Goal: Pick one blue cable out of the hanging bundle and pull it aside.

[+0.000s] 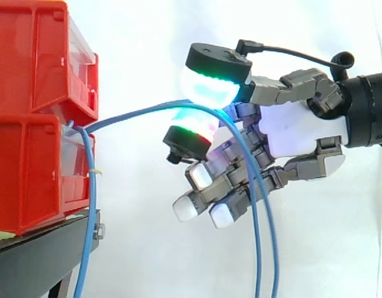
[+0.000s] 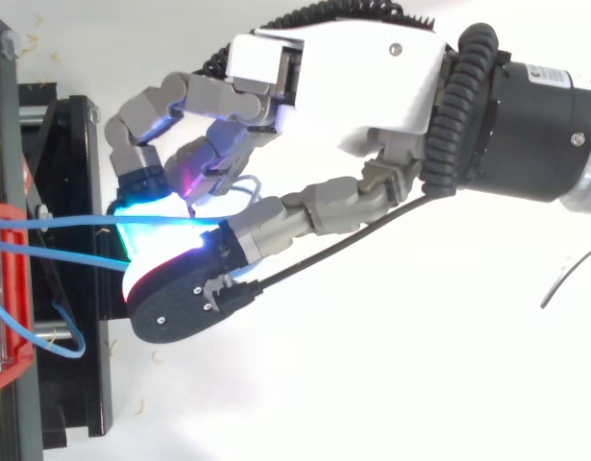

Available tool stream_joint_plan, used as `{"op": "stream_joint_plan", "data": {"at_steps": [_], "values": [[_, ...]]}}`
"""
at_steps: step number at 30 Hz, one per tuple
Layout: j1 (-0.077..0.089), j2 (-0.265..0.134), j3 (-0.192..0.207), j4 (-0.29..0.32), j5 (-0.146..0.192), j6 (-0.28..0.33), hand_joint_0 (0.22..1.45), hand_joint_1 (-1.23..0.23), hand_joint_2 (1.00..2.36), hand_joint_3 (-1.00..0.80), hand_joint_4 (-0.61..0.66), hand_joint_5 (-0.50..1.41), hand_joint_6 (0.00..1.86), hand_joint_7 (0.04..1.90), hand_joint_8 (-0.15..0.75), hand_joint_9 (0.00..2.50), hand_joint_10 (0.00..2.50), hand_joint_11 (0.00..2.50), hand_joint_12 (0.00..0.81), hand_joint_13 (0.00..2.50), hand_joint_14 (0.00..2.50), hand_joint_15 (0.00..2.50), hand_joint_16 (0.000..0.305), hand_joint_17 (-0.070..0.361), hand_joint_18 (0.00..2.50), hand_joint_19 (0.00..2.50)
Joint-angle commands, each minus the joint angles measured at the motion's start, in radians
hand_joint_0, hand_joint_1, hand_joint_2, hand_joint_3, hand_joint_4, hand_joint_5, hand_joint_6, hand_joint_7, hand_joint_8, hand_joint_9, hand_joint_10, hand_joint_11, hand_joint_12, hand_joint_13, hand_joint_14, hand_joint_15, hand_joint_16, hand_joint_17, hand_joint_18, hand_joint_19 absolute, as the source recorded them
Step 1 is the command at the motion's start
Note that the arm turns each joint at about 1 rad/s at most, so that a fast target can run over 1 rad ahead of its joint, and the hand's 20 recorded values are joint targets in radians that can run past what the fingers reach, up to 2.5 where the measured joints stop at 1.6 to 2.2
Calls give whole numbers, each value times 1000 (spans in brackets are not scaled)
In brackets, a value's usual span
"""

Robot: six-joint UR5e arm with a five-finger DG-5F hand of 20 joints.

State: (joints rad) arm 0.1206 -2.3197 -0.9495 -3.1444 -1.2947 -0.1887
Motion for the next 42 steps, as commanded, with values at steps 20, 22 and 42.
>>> {"op": "stream_joint_plan", "data": {"at_steps": [20,22,42], "values": [[-2,-1,0,1,-3,0,434,-433,1000,-500,133,-133,836,1174,339,916,18,670,398,662,13,364,61,137,741,465],[-2,0,0,1,-3,0,491,-401,1000,-500,117,-137,825,1214,313,899,22,674,373,639,15,387,56,126,692,493],[-2,-1,11,1,-1,-9,563,-686,1025,9,115,-150,874,1381,314,900,22,699,362,637,16,370,54,123,690,462]]}}
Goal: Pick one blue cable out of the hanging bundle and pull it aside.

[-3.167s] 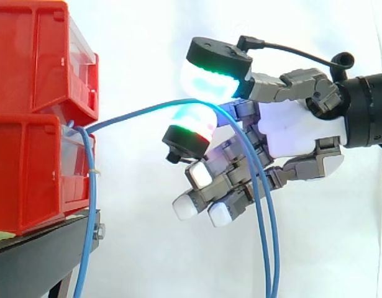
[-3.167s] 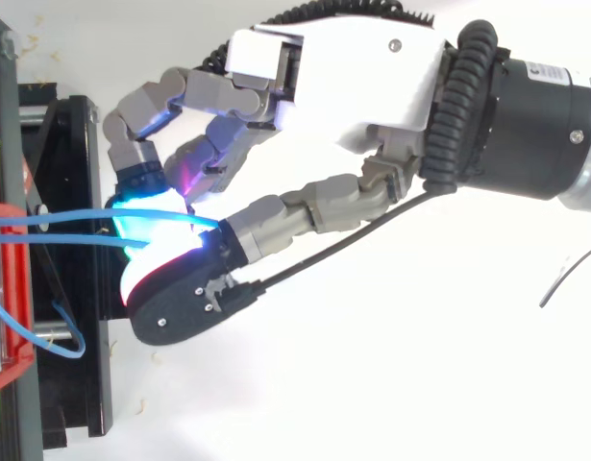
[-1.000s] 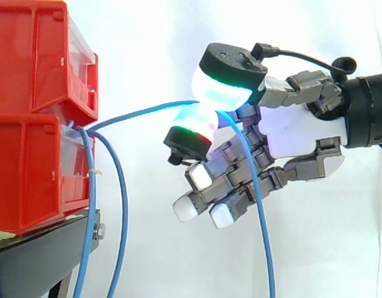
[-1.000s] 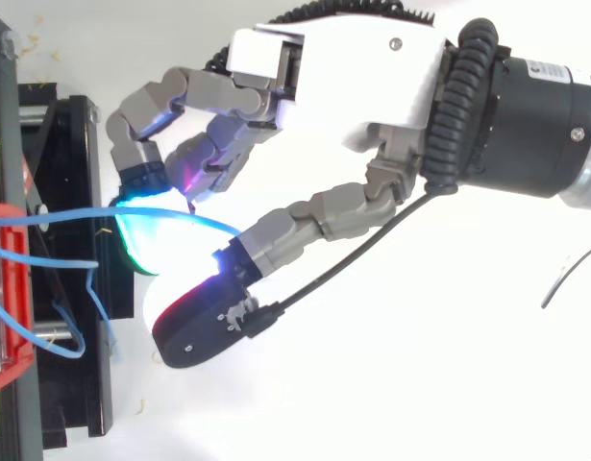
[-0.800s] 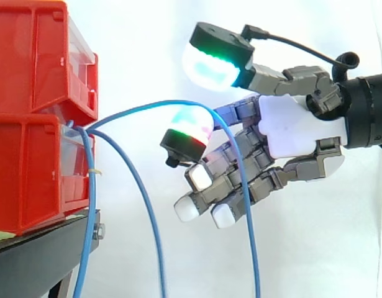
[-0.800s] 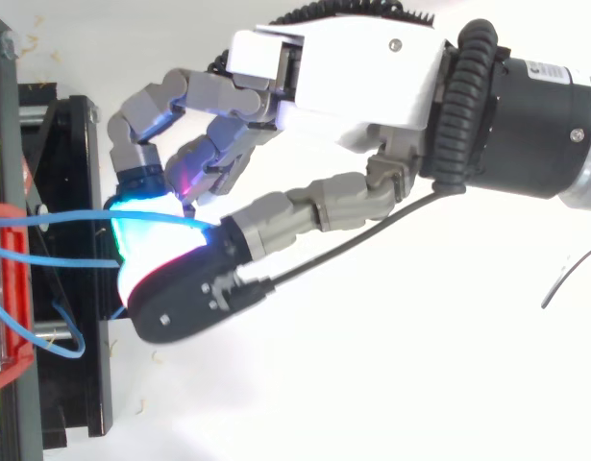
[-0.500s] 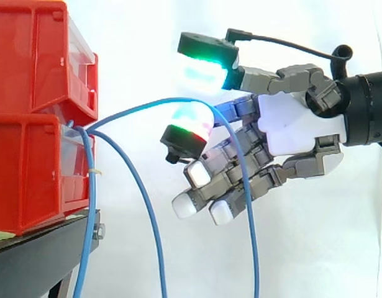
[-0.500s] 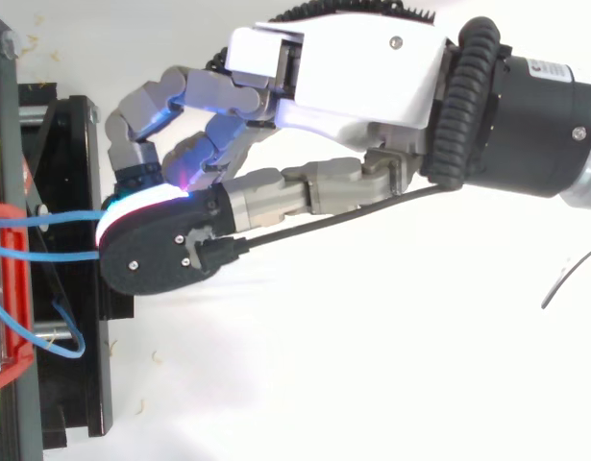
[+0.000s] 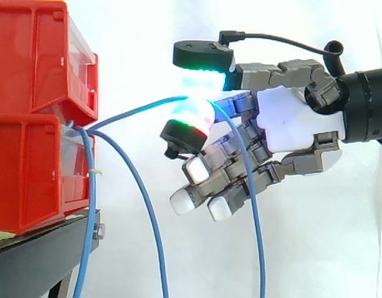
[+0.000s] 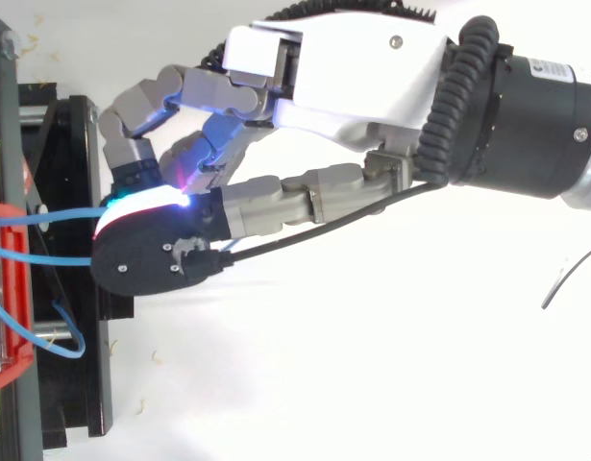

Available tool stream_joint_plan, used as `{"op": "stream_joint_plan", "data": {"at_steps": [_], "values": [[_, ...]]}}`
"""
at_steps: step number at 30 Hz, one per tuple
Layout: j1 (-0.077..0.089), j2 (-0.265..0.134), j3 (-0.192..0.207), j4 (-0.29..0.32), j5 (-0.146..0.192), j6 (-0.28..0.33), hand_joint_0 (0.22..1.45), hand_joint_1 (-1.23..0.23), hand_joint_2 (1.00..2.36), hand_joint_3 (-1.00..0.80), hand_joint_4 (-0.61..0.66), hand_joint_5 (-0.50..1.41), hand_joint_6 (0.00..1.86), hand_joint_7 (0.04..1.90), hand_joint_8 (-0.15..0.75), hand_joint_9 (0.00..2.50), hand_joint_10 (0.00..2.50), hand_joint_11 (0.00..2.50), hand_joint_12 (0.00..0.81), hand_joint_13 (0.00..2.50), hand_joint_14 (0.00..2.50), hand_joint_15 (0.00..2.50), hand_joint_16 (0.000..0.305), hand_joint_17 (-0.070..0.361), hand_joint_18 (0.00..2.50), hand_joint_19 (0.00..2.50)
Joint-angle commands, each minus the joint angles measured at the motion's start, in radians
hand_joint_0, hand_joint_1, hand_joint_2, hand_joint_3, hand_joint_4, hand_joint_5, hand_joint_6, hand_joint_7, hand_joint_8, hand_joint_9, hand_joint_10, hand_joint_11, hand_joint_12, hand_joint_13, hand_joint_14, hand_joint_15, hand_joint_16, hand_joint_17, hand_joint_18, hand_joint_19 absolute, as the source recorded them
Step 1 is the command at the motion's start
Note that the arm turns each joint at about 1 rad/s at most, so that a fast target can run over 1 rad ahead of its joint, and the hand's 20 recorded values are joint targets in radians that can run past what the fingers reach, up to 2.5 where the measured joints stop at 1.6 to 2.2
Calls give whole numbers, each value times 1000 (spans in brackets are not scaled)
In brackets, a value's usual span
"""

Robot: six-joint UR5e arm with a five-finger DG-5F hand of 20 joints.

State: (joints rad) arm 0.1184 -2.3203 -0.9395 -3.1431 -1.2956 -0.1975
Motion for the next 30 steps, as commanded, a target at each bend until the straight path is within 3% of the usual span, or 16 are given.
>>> {"op": "stream_joint_plan", "data": {"at_steps": [1,10,14,16,23,30], "values": [[0,1,1,-2,1,0,566,-694,1025,17,115,-149,874,1387,315,907,23,711,362,639,14,371,55,123,691,465],[-3,1,2,-3,1,-20,572,-704,1025,15,119,-149,881,1370,311,924,21,722,364,644,15,376,54,122,694,471],[-3,1,4,-17,-1,-23,490,-587,1009,-380,149,-146,858,1301,314,924,20,704,370,630,15,384,56,126,665,488],[-3,-1,5,-14,-1,-23,475,-512,1003,-460,142,-145,851,1282,324,929,22,692,380,629,15,383,58,130,674,484],[0,-1,4,-15,3,-40,527,-371,1011,-375,117,-145,843,1242,314,926,22,675,364,618,15,391,54,122,635,523],[1,-1,5,-17,3,-39,564,-450,1020,-210,117,-143,823,1187,312,915,23,663,356,619,15,392,52,118,621,517]]}}
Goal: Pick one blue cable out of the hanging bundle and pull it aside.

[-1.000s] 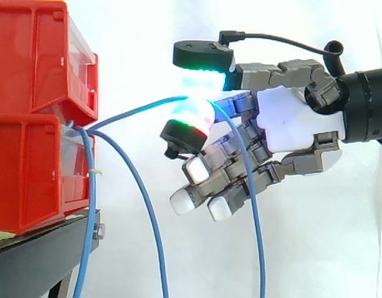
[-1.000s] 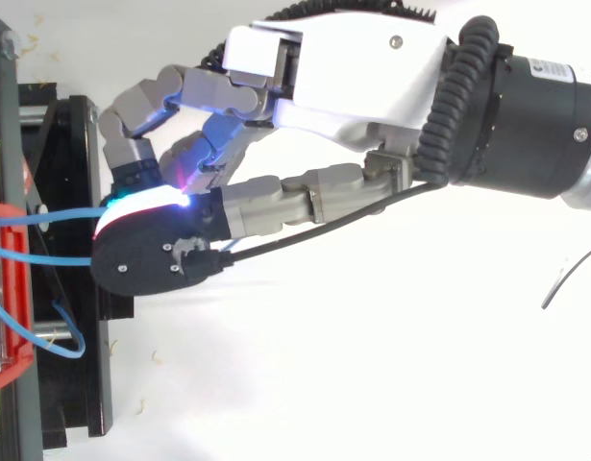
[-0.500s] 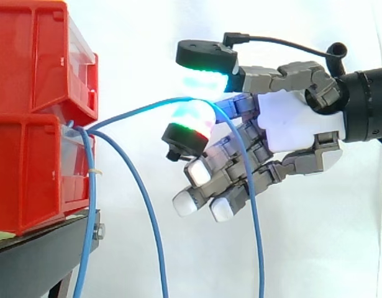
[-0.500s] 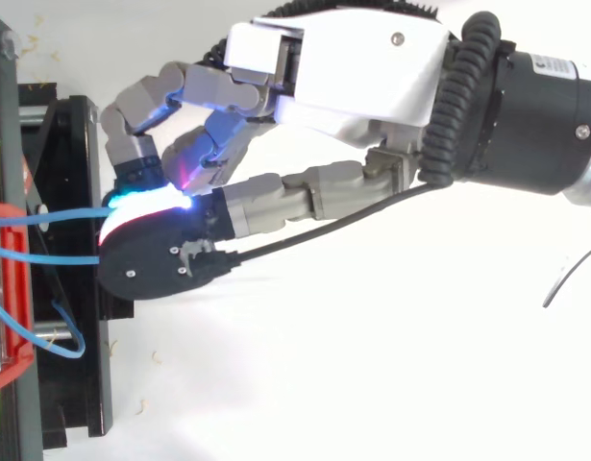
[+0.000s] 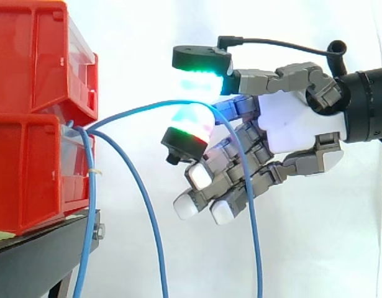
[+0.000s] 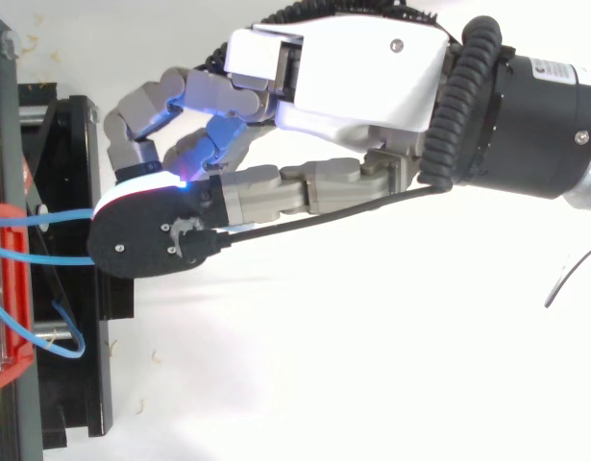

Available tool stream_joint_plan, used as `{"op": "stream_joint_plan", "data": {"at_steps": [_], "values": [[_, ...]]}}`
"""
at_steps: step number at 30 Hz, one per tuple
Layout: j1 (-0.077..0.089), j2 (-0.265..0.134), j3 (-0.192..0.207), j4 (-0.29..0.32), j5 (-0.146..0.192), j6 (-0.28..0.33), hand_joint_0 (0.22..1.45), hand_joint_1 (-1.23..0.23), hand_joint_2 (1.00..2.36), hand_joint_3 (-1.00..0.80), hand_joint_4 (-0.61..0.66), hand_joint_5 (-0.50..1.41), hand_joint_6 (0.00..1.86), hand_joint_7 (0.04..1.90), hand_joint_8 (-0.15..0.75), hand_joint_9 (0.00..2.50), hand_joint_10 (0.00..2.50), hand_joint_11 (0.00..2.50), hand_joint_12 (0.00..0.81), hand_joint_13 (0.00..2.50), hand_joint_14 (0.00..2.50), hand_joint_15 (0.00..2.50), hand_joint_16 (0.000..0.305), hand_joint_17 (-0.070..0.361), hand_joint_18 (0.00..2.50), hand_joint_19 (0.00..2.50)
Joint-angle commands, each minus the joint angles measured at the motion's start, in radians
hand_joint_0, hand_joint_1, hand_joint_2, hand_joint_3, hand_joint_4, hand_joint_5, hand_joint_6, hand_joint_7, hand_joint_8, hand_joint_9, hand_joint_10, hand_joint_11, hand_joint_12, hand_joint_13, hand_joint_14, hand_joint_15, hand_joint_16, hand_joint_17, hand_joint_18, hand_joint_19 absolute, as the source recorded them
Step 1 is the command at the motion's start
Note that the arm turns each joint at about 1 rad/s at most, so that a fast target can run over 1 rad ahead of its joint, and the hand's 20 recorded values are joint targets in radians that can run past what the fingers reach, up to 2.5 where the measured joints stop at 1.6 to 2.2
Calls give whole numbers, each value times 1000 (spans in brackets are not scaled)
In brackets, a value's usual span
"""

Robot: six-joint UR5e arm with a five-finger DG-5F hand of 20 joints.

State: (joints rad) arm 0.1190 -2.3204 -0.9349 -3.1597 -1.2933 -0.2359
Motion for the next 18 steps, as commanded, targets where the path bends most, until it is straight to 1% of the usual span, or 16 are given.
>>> {"op": "stream_joint_plan", "data": {"at_steps": [1,3,5,6,8,9,10,16,18], "values": [[1,-1,-1,0,0,0,561,-475,1021,-187,111,-138,803,1192,310,907,20,656,358,619,15,388,52,118,621,516],[1,1,-1,0,0,0,554,-529,1023,-128,113,-138,775,1217,304,885,20,660,356,615,15,389,53,119,625,514],[1,-1,-1,3,2,-2,549,-569,1023,-93,111,-144,777,1205,302,869,22,659,357,604,15,383,53,120,622,509],[1,1,-1,3,0,-2,548,-588,1021,-78,129,-148,784,1195,316,873,22,654,370,607,14,375,56,126,643,489],[1,1,1,3,2,-2,548,-639,1019,-78,144,-166,806,1213,321,867,21,662,374,603,14,369,57,129,651,475],[2,1,1,3,2,-2,550,-679,1021,-76,151,-177,820,1237,309,850,22,670,365,592,15,374,55,125,633,485],[2,1,-1,1,2,-2,552,-686,1021,-80,157,-178,822,1237,310,849,22,679,366,591,16,367,55,125,632,482],[2,-1,1,0,2,-2,586,-777,1019,-235,165,-182,837,1238,292,822,24,682,347,564,16,357,53,119,605,462],[2,1,1,0,2,-2,599,-824,1015,-330,155,-173,840,1243,291,822,23,674,347,562,14,346,52,117,601,453]]}}
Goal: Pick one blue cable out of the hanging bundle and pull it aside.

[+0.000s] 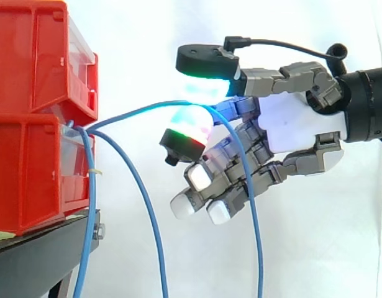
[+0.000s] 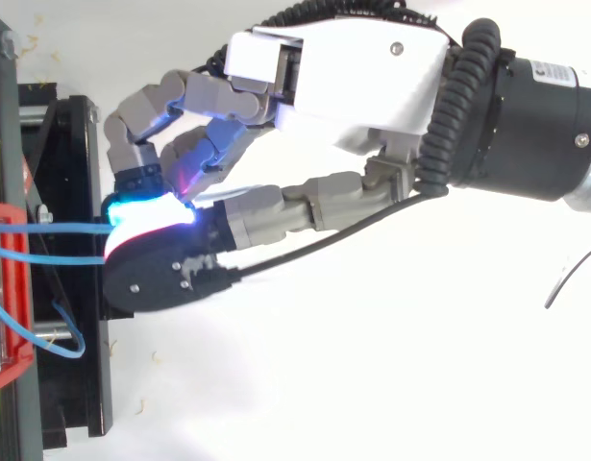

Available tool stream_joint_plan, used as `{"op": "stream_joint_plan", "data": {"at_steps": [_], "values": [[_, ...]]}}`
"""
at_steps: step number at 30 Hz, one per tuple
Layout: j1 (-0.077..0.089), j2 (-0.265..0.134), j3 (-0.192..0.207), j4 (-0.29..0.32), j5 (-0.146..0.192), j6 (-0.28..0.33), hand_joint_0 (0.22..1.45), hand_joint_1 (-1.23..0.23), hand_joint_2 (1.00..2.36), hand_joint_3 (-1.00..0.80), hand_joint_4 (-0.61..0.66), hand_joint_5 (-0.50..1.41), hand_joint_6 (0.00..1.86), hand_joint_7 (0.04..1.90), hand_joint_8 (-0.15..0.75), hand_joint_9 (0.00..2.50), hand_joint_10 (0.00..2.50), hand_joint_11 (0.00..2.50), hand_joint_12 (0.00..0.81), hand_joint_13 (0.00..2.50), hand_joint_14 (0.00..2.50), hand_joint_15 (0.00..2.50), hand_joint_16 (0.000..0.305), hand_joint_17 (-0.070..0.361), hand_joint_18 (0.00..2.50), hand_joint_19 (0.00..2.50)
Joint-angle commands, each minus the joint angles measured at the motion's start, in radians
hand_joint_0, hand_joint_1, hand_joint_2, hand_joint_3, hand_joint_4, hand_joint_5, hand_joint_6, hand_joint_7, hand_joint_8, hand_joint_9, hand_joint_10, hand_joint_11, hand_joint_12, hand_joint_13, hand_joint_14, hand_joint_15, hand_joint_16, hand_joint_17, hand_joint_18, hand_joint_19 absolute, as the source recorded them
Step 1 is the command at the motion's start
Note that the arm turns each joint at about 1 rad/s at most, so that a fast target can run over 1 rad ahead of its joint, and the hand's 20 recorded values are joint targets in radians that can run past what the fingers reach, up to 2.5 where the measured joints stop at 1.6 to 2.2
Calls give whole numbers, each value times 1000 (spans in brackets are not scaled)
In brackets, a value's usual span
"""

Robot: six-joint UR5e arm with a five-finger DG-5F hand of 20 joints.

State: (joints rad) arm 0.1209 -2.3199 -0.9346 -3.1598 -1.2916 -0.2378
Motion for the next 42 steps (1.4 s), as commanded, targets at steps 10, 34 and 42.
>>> {"op": "stream_joint_plan", "data": {"at_steps": [10,34,42], "values": [[0,1,2,0,-2,2,452,-551,1000,-500,166,-151,833,1206,335,884,21,659,386,601,13,350,59,134,665,456],[-1,1,3,1,0,0,480,-703,1000,-500,143,-184,804,1126,307,743,18,634,369,564,16,348,58,131,639,458],[-1,1,3,0,0,0,560,-259,1012,-364,106,-127,692,1202,312,851,21,621,362,632,15,388,54,122,647,554]]}}
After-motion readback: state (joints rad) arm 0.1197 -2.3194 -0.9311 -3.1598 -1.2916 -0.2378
